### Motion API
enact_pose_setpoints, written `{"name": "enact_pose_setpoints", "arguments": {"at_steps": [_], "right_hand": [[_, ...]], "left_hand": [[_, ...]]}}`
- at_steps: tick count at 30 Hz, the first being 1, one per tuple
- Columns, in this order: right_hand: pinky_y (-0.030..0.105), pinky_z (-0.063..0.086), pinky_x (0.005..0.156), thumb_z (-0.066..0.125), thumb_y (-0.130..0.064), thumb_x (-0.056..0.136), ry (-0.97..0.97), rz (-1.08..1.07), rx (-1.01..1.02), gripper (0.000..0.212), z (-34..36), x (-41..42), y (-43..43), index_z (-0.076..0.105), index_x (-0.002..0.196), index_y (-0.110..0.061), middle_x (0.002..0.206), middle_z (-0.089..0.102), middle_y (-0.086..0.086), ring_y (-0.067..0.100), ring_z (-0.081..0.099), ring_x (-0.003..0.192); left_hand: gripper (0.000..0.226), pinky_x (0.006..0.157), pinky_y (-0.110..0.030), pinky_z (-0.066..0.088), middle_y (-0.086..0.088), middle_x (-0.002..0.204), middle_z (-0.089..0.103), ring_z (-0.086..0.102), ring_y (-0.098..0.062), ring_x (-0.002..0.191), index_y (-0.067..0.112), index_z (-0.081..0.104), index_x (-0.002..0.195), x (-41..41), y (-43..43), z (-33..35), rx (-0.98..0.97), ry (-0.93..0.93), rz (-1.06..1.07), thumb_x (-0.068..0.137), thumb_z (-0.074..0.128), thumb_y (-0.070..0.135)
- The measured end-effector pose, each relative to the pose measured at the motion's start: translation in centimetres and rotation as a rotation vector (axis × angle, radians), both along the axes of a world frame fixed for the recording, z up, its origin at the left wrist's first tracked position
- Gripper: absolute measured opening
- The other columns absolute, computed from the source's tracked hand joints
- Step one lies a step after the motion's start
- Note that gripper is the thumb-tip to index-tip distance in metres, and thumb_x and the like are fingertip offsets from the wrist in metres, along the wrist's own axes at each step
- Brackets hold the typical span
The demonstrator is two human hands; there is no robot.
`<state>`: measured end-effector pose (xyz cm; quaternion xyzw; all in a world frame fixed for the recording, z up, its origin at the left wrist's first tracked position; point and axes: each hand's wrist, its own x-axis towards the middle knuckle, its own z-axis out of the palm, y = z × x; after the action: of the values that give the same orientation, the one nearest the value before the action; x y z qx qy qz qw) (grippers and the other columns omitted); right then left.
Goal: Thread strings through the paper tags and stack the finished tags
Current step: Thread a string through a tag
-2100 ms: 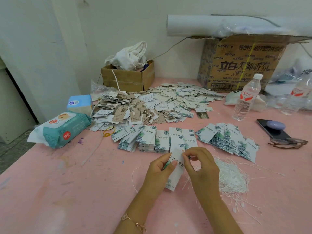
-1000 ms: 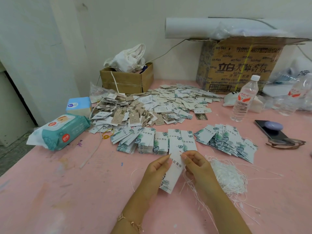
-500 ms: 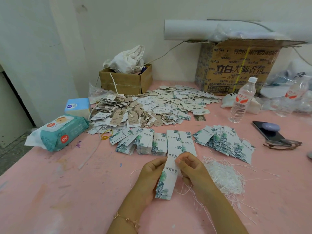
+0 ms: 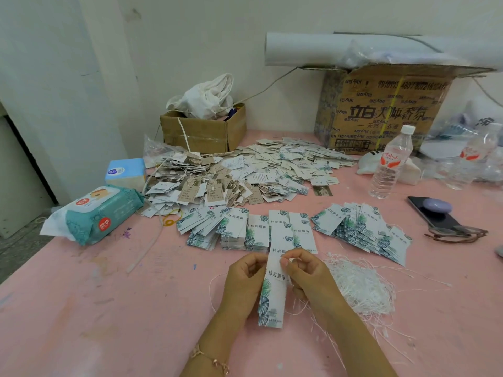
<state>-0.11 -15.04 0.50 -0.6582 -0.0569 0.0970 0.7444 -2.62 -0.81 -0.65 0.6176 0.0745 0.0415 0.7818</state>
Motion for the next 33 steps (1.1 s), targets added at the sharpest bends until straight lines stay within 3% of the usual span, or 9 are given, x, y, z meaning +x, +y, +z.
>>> {"name": "enact_pose_setpoints", "arguments": {"at_steps": [5,9,13,16,19,23,27,31,33], "right_hand": [[0.016,0.020,0.035,0.051,-0.006,0.096,0.076,-0.047,0.134,0.019,-0.3,0.3,-0.3,0.068,0.101,-0.012,0.051,0.028,-0.003,0.009,0.017,0.042],[0.016,0.021,0.035,0.045,-0.001,0.097,0.149,-0.115,0.253,0.024,-0.2,0.7,-0.7,0.068,0.102,-0.008,0.054,0.035,0.000,0.008,0.023,0.041],[0.018,0.035,0.047,0.044,0.003,0.097,0.109,-0.173,0.293,0.023,-0.2,0.8,-0.8,0.066,0.099,-0.004,0.061,0.047,0.003,0.009,0.038,0.051],[0.020,0.051,0.058,0.047,0.004,0.096,0.045,-0.214,0.257,0.019,-0.2,0.9,-0.6,0.065,0.098,-0.001,0.070,0.059,0.007,0.012,0.053,0.059],[0.021,0.056,0.067,0.054,0.004,0.093,-0.048,-0.251,0.153,0.014,-0.2,0.8,-0.6,0.067,0.095,-0.002,0.077,0.069,0.011,0.014,0.064,0.065],[0.021,0.055,0.061,0.060,0.008,0.087,-0.149,-0.272,0.072,0.010,0.0,0.3,-0.3,0.065,0.091,-0.001,0.074,0.071,0.014,0.017,0.066,0.061],[0.023,0.052,0.050,0.061,0.009,0.085,-0.172,-0.275,0.026,0.007,0.2,0.1,0.0,0.064,0.083,0.002,0.065,0.069,0.017,0.019,0.061,0.049],[0.023,0.051,0.048,0.065,0.006,0.083,-0.195,-0.298,-0.007,0.011,0.2,0.0,-0.1,0.069,0.080,-0.003,0.060,0.067,0.015,0.018,0.057,0.046],[0.020,0.050,0.050,0.070,-0.001,0.082,-0.219,-0.307,-0.064,0.011,0.2,0.0,-0.1,0.072,0.078,-0.011,0.059,0.067,0.010,0.014,0.057,0.047]], "left_hand": [[0.004,0.061,-0.024,0.054,-0.004,0.087,0.075,0.070,-0.014,0.073,0.006,0.063,0.089,0.6,0.6,-0.1,-0.117,-0.005,0.223,0.092,0.060,0.005],[0.009,0.074,-0.034,0.052,-0.006,0.101,0.076,0.071,-0.016,0.085,0.005,0.057,0.090,0.8,1.4,0.2,-0.328,-0.018,0.253,0.096,0.051,0.004],[0.012,0.073,-0.036,0.051,-0.009,0.091,0.075,0.069,-0.016,0.077,0.007,0.062,0.088,0.7,1.8,0.1,-0.452,-0.008,0.298,0.095,0.052,0.008],[0.018,0.063,-0.031,0.043,-0.001,0.071,0.067,0.059,-0.012,0.062,0.011,0.061,0.081,0.7,2.0,-0.3,-0.357,-0.004,0.357,0.096,0.052,0.009],[0.018,0.059,-0.025,0.040,0.004,0.066,0.058,0.051,-0.008,0.060,0.013,0.058,0.078,0.7,1.9,-0.2,-0.225,-0.010,0.389,0.095,0.055,0.010],[0.014,0.052,-0.016,0.042,0.011,0.060,0.059,0.052,-0.003,0.056,0.014,0.063,0.084,0.5,1.8,-0.1,-0.085,-0.055,0.410,0.093,0.057,0.005],[0.013,0.057,-0.023,0.042,0.009,0.066,0.064,0.055,-0.006,0.060,0.017,0.066,0.085,0.4,1.7,-0.2,-0.027,-0.054,0.449,0.092,0.061,0.007],[0.012,0.067,-0.015,0.045,0.011,0.088,0.072,0.062,0.006,0.079,0.019,0.065,0.084,0.3,1.6,-0.2,0.107,-0.096,0.463,0.091,0.061,0.011],[0.011,0.069,-0.013,0.046,0.011,0.090,0.074,0.065,0.002,0.085,0.014,0.062,0.084,0.4,1.5,-0.1,0.096,-0.143,0.420,0.092,0.060,0.006]]}}
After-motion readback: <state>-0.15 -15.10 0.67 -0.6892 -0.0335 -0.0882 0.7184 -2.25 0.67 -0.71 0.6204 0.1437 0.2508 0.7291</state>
